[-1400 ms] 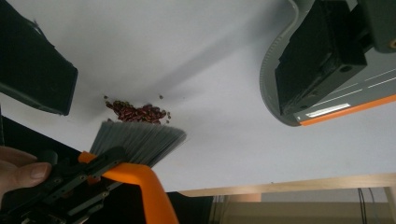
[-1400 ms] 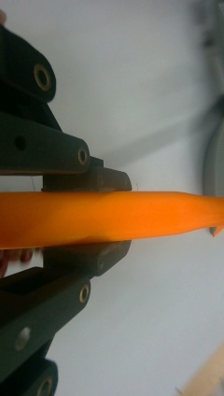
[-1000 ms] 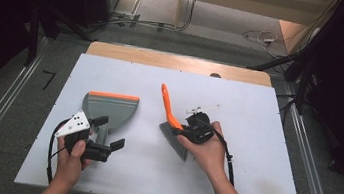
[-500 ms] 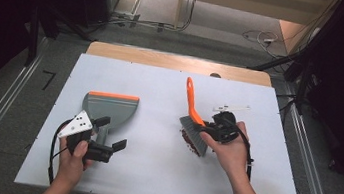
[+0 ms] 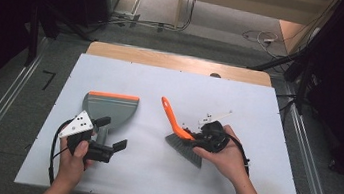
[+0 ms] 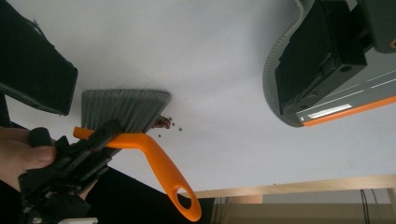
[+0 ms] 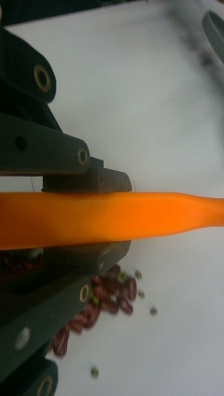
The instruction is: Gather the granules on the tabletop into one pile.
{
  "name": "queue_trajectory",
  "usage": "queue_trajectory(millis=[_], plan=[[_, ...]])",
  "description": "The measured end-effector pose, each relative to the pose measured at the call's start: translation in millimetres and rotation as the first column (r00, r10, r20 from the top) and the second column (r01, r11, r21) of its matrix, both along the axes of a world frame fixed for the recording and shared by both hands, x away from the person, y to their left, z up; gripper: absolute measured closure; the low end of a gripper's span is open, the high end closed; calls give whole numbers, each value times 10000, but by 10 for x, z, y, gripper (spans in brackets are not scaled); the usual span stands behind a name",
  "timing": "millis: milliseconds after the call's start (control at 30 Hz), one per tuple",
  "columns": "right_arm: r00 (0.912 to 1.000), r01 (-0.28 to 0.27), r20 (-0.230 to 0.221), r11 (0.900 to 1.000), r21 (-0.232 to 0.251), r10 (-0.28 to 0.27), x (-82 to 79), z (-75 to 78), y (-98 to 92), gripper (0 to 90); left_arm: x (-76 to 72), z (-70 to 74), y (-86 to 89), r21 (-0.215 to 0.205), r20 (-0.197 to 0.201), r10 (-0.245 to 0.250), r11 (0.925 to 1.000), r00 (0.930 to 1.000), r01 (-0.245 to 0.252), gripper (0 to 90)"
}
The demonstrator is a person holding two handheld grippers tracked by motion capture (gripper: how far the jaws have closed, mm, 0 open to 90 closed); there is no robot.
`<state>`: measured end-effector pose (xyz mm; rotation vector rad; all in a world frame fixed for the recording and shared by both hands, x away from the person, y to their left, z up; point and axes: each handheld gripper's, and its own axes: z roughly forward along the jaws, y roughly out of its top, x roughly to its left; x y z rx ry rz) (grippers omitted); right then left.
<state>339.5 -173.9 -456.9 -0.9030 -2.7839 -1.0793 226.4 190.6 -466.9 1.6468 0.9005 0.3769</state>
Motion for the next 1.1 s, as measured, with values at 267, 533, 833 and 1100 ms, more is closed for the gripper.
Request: queue_trajectory(millis=[267,533,833,1100], plan=[[9925,1129,461,9936,60,-1131,97,115,-190,688,7,-4,19,-7,3,-6,10000,10000,6,0],[9195,3395,1961,9397,401,-3406,-26,343,-518,687,-2,4,8,-17,20,-20,10000,10000,21,0],[7773,6018,2699,7967,-559,-5682,-77,8,-627,687,5,3,-29,36,20,-67,10000,10000,66,0],[8165,5438,2627,8376,-513,-5141,-91,29,-255,687,13,-6,-29,41,-11,-80,10000,10000,80,0]])
